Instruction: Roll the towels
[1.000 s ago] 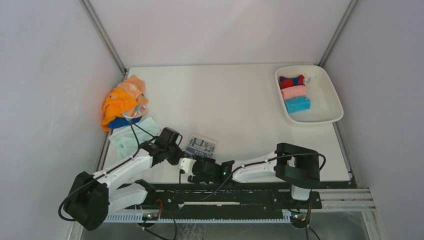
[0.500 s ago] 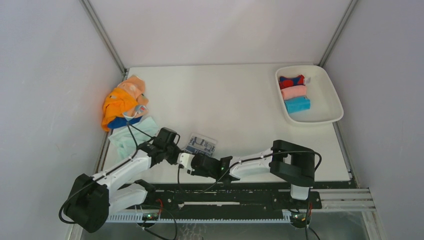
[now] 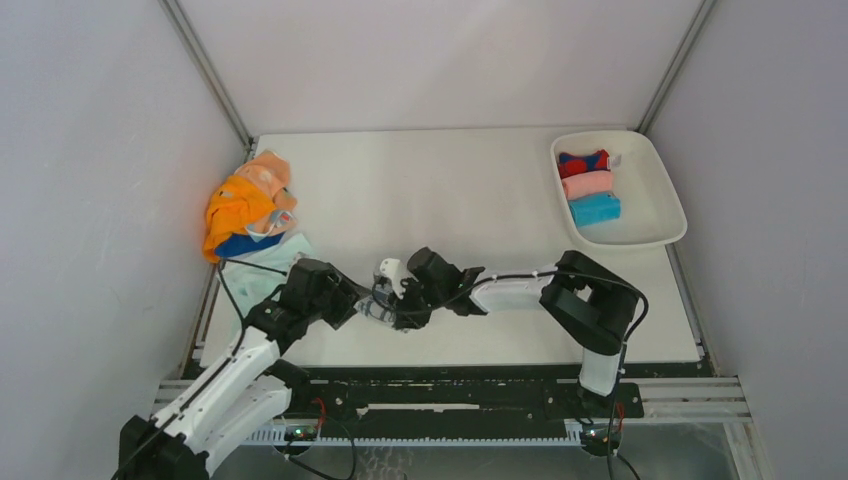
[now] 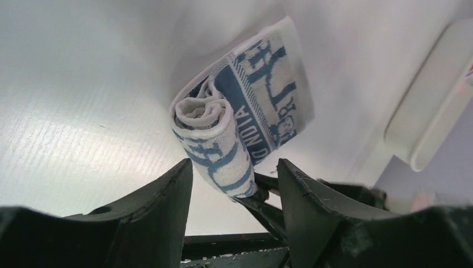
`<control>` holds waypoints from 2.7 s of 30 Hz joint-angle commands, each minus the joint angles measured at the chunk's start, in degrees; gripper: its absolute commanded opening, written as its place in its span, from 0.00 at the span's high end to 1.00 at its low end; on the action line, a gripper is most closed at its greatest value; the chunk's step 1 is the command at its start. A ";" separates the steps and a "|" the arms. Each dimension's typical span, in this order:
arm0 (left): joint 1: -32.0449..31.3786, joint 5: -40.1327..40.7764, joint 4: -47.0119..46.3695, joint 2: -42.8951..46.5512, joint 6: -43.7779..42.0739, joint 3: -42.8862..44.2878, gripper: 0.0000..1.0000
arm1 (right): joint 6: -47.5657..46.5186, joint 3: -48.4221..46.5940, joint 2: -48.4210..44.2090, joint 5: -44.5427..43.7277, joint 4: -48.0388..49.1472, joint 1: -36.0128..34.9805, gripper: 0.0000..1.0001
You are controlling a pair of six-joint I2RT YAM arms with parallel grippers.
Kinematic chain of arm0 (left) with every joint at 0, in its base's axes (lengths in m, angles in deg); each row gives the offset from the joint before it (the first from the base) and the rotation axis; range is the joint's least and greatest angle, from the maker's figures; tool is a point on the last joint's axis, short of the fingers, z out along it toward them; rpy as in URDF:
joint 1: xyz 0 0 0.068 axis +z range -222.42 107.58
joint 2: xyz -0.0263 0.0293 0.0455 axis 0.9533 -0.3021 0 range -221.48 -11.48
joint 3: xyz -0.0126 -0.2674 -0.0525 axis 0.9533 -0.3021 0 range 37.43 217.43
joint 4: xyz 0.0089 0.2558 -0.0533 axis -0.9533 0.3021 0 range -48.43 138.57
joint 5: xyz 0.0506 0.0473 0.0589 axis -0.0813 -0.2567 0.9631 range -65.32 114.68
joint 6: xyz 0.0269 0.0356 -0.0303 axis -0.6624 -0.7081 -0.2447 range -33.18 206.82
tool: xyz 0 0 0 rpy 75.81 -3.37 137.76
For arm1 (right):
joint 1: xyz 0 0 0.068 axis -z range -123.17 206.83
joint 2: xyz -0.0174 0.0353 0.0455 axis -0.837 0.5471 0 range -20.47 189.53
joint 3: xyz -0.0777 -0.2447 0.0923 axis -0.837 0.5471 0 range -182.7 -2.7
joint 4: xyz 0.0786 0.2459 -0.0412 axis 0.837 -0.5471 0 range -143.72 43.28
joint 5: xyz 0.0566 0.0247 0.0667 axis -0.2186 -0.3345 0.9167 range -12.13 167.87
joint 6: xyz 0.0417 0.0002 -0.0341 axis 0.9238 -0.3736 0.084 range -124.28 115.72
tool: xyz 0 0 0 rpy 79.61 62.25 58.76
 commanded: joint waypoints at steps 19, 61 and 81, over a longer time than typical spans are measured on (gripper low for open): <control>-0.54 -6.39 -10.50 -1.84 2.87 -6.14 0.34 | 40.72 1.17 21.09 43.55 20.12 17.87 0.96; -2.18 -2.42 -5.78 -20.02 -4.53 -0.23 0.74 | -8.70 2.82 -11.04 -30.27 -2.04 -11.90 0.34; -1.98 0.34 -2.23 -12.21 -4.33 1.83 0.43 | -6.12 1.69 -1.08 -18.66 -6.29 -8.16 0.76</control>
